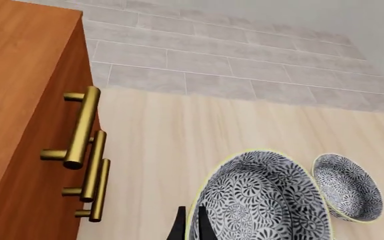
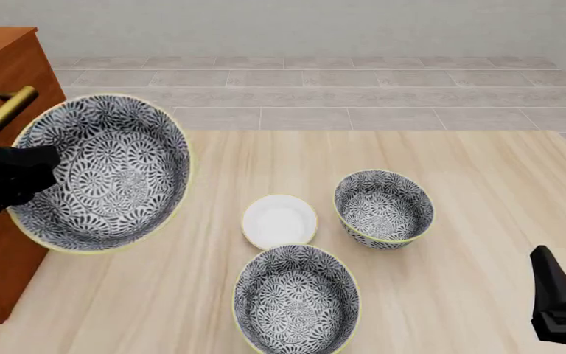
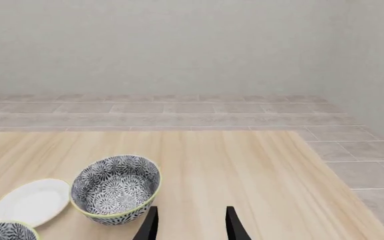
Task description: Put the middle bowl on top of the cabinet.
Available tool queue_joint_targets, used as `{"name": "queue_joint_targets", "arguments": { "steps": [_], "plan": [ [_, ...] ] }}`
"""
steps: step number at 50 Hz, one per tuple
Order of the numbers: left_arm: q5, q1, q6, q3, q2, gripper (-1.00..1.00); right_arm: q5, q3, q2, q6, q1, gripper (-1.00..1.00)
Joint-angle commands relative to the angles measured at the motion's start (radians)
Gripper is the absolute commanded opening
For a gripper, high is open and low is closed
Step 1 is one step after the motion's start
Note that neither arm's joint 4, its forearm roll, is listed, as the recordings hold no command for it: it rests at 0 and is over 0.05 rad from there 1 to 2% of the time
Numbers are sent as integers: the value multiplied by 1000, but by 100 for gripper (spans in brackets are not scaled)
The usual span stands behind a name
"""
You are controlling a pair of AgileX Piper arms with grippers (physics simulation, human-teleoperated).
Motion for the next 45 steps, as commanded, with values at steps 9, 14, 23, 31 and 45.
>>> {"name": "queue_joint_targets", "arguments": {
  "steps": [9, 14, 23, 31, 45],
  "plan": [
    [116, 53, 11, -154, 0, -100, 0, 0, 0, 2, 0, 100],
    [128, 71, 10, -183, 3, -100, 2, 0, 0, 4, -1, 100],
    [164, 98, -2, -255, 9, -100, -1, 0, 2, 4, -2, 100],
    [184, 125, -10, -302, 16, -100, 4, 0, -4, 5, -2, 100],
    [222, 168, -7, -390, 33, -100, 5, 0, -8, 6, -6, 100]
  ]
}}
